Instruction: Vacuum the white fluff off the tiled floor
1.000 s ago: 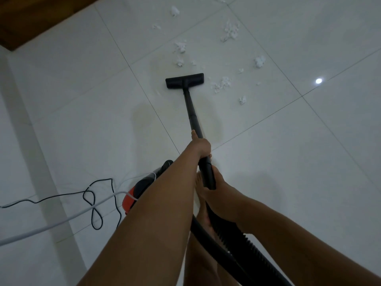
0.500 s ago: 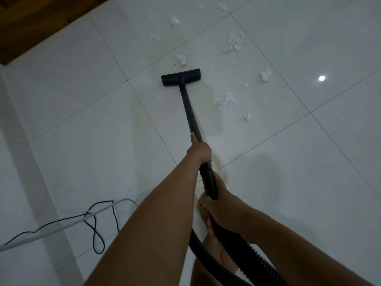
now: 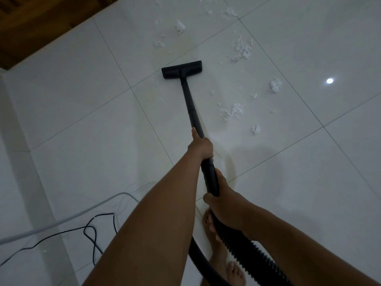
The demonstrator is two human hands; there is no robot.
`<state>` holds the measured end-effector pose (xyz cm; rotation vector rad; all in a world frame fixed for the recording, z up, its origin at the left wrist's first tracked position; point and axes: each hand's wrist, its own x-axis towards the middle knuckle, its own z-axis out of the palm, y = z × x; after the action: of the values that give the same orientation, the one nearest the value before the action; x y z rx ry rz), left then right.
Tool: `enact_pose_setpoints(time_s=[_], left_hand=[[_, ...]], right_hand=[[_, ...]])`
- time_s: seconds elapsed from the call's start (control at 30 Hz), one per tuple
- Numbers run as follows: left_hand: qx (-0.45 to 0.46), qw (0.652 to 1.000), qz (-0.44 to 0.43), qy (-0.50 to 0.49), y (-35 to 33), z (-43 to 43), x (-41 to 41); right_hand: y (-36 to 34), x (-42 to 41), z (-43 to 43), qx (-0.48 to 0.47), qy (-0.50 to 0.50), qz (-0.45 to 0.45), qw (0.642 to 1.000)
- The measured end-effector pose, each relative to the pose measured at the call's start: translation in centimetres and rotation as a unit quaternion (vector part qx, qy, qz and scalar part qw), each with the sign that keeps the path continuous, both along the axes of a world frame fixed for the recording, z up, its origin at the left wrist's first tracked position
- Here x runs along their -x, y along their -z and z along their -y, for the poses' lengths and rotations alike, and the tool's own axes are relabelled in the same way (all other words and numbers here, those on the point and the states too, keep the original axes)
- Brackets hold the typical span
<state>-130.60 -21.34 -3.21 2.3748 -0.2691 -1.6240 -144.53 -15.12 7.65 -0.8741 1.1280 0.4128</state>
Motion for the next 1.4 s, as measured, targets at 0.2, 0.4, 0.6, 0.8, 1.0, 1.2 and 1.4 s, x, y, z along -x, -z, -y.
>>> enact_pose_setpoints(time_s=[0.2, 0.4, 0.6, 0.8, 1.0, 1.2, 1.4], left_hand=[[0.003, 1.000, -0.005, 0.009, 0.9, 2.1, -1.7], [0.007, 1.000, -0.006, -0.017, 1.1, 3.9, -3.0], [0.061, 0.998, 0.000, -0.013, -0.7, 4.7, -3.5], [0.021, 0.999, -0.040, -0.027, -4.6, 4.6, -2.9], [-0.020, 0.996, -0.074, -0.047, -9.1, 3.5, -1.6], [-0.042, 0.994, -0.088, -0.051, -12.0, 2.3, 0.3], [-0.044, 0.990, -0.103, -0.086, -13.9, 1.6, 2.4]], right_hand=[[0.7, -1.7, 2.3, 0.017, -0.008, -0.007, 1.000], [1.0, -3.2, 4.1, 0.056, -0.030, -0.011, 0.998], [-0.3, -4.0, 5.1, 0.031, -0.017, -0.027, 0.999], [-3.8, -3.9, 5.6, -0.015, 0.003, -0.035, 0.999], [-8.3, -2.6, 5.8, -0.039, 0.006, -0.038, 0.999], [-12.7, -0.6, 5.7, -0.067, -0.012, -0.033, 0.997], [-15.1, 1.3, 6.2, -0.074, -0.057, -0.041, 0.995]])
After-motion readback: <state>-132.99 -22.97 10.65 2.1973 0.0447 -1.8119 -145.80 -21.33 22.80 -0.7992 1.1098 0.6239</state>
